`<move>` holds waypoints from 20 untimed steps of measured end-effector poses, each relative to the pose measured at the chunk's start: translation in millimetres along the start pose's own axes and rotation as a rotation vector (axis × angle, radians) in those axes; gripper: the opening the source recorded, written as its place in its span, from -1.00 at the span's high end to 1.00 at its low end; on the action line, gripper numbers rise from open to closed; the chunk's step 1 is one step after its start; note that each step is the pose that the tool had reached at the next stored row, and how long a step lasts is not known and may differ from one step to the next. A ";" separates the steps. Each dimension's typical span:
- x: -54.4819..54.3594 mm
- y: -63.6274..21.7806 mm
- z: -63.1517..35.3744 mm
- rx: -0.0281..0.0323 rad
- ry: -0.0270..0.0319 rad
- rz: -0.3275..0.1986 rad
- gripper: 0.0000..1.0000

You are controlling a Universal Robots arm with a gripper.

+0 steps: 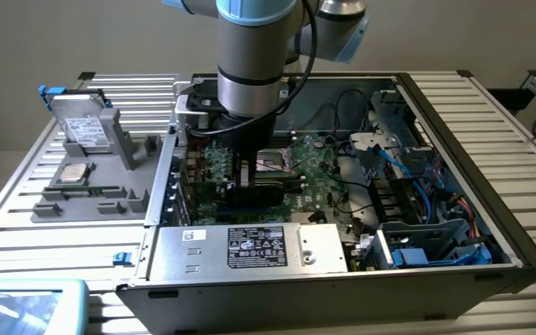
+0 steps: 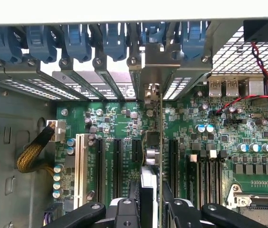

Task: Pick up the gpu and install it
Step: 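Insert the gpu into the slot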

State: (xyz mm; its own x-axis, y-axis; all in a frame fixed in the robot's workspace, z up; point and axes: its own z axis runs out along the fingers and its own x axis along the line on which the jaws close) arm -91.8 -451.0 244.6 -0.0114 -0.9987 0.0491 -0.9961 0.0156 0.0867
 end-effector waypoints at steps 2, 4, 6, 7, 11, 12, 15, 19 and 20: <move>0.1 0.0 0.0 0.0000 -0.0014 0.000 0.44; 0.1 0.5 0.2 0.0002 -0.0019 0.000 0.44; 0.0 0.8 0.2 0.0001 -0.0020 -0.001 0.44; 0.1 1.0 0.2 0.0001 -0.0019 0.000 0.44; 0.0 1.9 0.3 0.0009 -0.0019 0.000 0.44; 0.0 1.9 0.3 0.0009 -0.0019 0.000 0.44; 0.0 2.0 0.3 0.0009 -0.0019 0.000 0.44; -0.2 2.1 0.1 0.0011 -0.0015 0.000 0.44; -0.8 2.2 0.0 0.0016 -0.0012 0.000 0.44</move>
State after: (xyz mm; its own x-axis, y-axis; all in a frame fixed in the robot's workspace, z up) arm -94.0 -450.2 244.7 -0.0115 -0.9988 0.0479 -0.9963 0.0155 0.0851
